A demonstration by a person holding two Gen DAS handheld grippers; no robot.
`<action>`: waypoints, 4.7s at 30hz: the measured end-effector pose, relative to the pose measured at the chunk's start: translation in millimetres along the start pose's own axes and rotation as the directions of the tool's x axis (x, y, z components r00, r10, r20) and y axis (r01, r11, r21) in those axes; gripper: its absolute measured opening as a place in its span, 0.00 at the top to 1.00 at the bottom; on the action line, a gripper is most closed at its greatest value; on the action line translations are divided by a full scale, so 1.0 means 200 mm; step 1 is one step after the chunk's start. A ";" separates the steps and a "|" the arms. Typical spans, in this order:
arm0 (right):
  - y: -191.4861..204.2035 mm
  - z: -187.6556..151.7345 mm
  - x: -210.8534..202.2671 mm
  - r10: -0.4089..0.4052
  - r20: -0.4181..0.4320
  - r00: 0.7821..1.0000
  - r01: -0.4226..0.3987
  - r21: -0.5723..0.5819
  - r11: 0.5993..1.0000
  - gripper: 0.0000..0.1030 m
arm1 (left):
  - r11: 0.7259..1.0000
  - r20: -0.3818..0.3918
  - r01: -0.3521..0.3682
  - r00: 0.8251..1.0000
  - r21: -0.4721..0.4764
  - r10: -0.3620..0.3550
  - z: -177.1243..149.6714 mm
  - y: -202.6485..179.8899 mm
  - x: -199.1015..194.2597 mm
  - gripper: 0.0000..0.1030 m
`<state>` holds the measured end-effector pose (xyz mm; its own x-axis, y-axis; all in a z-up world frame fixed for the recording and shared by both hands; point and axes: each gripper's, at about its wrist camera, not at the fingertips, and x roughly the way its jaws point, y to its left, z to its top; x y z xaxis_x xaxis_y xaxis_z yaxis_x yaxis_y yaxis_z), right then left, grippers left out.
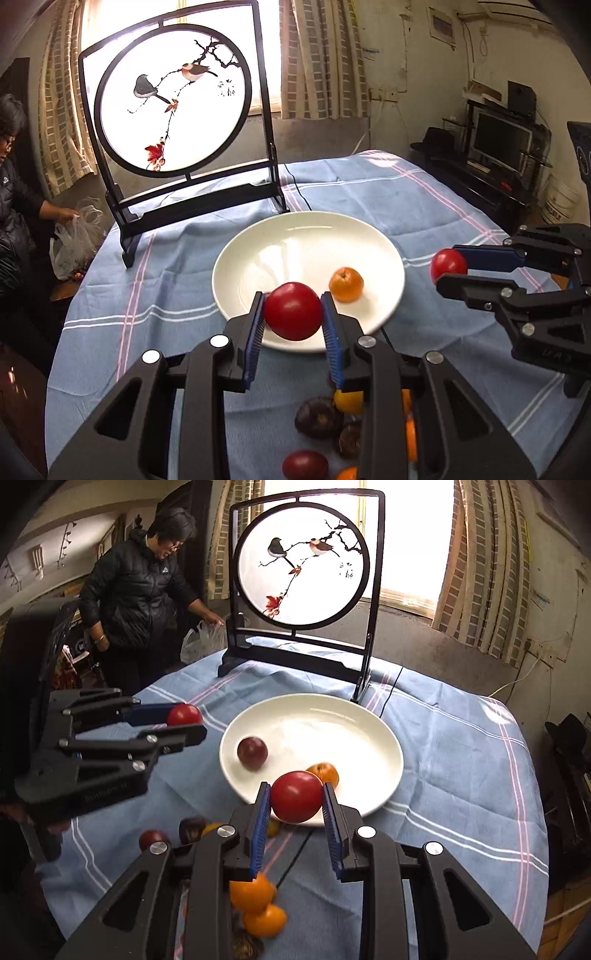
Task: Organize fruits
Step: 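Lower both red tomatoes onto the white plate and open both grippers, then grasp a red tomato with the right gripper while the left gripper grasps a large orange, then place the tomato and orange on the white plate, opening both grippers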
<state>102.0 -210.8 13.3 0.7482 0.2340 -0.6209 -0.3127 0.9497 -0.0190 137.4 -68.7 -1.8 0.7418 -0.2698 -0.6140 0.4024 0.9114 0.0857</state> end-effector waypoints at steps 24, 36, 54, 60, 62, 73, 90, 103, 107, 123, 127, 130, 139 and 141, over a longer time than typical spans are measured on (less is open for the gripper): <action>-0.19 0.22 0.70 -0.002 -0.118 0.993 0.016 0.121 0.992 0.72 | 0.997 -0.111 -0.082 0.991 -0.006 0.081 0.08 0.09 0.55 0.72; -0.23 0.20 0.76 -0.024 -0.138 0.990 0.046 0.164 0.985 0.54 | 0.996 -0.137 -0.093 0.986 -0.011 0.091 0.08 0.08 0.62 0.64; -0.16 0.07 -0.24 -0.188 0.291 0.938 0.137 0.186 0.973 0.04 | 0.996 0.019 -0.062 0.998 -0.070 0.064 -0.11 0.09 -0.03 0.32; -0.10 -0.13 -0.37 -0.023 0.152 0.988 -0.005 0.182 0.983 0.04 | 0.997 0.065 -0.061 0.996 -0.050 0.064 -0.22 0.07 -0.27 0.27; -0.04 -0.22 -0.41 -0.042 0.145 0.989 0.022 0.138 0.990 0.04 | 0.997 0.075 -0.062 0.995 -0.043 0.065 -0.27 0.08 -0.34 0.26; 0.19 -0.68 -0.28 -0.009 -0.122 0.993 0.012 0.026 1.000 0.07 | 0.997 0.050 -0.032 0.998 -0.066 0.035 -0.51 0.18 -0.52 0.22; 0.40 -0.69 0.05 0.165 -0.270 0.949 -0.160 0.042 0.986 0.63 | 0.995 -0.100 0.102 0.990 0.010 -0.101 -0.76 0.09 -0.40 0.21; 0.28 -0.74 -0.06 0.164 -0.250 0.954 -0.151 0.071 0.986 0.70 | 0.978 -0.244 0.197 0.954 0.069 -0.175 -0.75 -0.20 -0.12 0.43; 0.25 -0.76 -0.07 0.166 -0.245 0.955 -0.151 0.079 0.985 0.70 | 0.984 -0.281 0.178 0.945 0.021 -0.164 -0.75 -0.19 -0.04 0.58; 0.29 -0.63 -0.14 0.173 -0.197 0.965 -0.172 0.024 0.985 0.70 | 0.994 -0.118 0.107 0.988 0.023 -0.103 -0.54 -0.08 -0.26 0.59; 0.25 -0.46 -0.18 0.136 -0.127 0.983 -0.139 -0.012 0.990 0.70 | 0.998 -0.062 0.062 0.996 0.018 -0.061 -0.36 -0.04 -0.25 0.59; 0.20 -0.31 -0.20 0.116 -0.066 0.991 -0.118 -0.026 0.993 0.70 | 1.000 -0.021 0.024 1.000 0.017 -0.023 -0.22 -0.03 -0.22 0.59; 0.02 0.01 -0.03 0.075 0.000 0.997 -0.075 -0.005 0.997 0.70 | 0.998 -0.012 -0.056 0.998 0.016 0.056 0.01 -0.01 0.03 0.59; -0.02 0.05 0.05 0.063 -0.012 0.998 -0.063 0.001 0.998 0.70 | 0.997 -0.023 -0.070 0.997 0.022 0.070 0.03 0.00 0.10 0.59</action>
<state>116.3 -210.3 16.0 0.7197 0.2909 -0.6304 -0.3585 0.9333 0.0214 156.2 -77.2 -9.2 0.7554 -0.1977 -0.6247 0.3617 0.9208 0.1459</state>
